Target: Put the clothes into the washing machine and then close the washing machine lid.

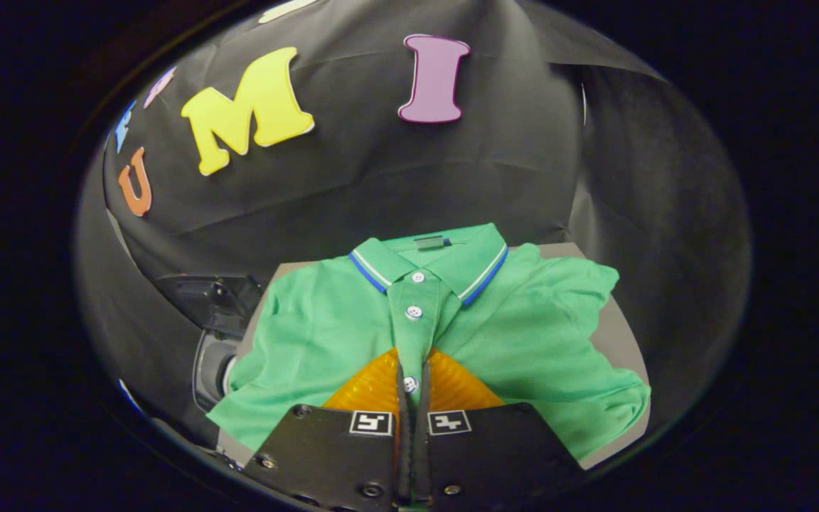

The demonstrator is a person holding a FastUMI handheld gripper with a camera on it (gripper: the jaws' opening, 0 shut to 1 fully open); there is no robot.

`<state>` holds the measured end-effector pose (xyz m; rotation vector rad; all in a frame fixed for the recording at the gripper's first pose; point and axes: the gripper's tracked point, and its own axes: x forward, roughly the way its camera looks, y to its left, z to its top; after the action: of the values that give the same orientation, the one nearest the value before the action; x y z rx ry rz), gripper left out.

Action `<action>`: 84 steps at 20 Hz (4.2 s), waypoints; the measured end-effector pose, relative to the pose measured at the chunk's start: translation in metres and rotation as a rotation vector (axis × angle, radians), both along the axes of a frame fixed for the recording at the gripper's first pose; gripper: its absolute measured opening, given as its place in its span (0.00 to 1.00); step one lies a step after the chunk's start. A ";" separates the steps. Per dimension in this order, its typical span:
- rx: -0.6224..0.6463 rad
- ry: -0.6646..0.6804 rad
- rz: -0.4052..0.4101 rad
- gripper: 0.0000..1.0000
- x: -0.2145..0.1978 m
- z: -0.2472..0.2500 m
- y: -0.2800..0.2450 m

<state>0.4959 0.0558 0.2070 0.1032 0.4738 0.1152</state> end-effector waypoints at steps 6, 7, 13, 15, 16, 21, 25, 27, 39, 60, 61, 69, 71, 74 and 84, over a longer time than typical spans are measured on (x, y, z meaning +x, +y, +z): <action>0.055 -0.156 0.074 0.05 -0.062 0.065 0.049; 0.065 -0.185 0.087 0.05 -0.071 0.078 0.059; 0.105 -0.346 0.186 0.05 -0.130 0.155 0.128; 0.127 -0.380 0.225 0.05 -0.148 0.175 0.156; 0.135 -0.396 0.240 0.05 -0.154 0.183 0.170; 0.149 -0.434 0.316 0.05 -0.173 0.204 0.240; 0.107 -0.428 0.368 0.05 -0.168 0.192 0.294; 0.095 -0.401 0.396 0.05 -0.159 0.175 0.322; 0.044 -0.139 0.440 0.05 -0.078 0.024 0.414; -0.011 0.375 0.262 0.05 0.014 -0.217 0.414; -0.008 0.393 0.252 0.05 0.013 -0.223 0.413; -0.038 0.427 0.217 0.06 0.013 -0.231 0.412; -0.037 0.429 0.200 0.08 0.016 -0.233 0.410; -0.037 0.428 0.190 0.11 0.015 -0.233 0.406; -0.061 0.373 0.172 0.89 0.009 -0.230 0.395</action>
<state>0.5054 0.4511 -0.0234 0.0234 0.8579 0.2523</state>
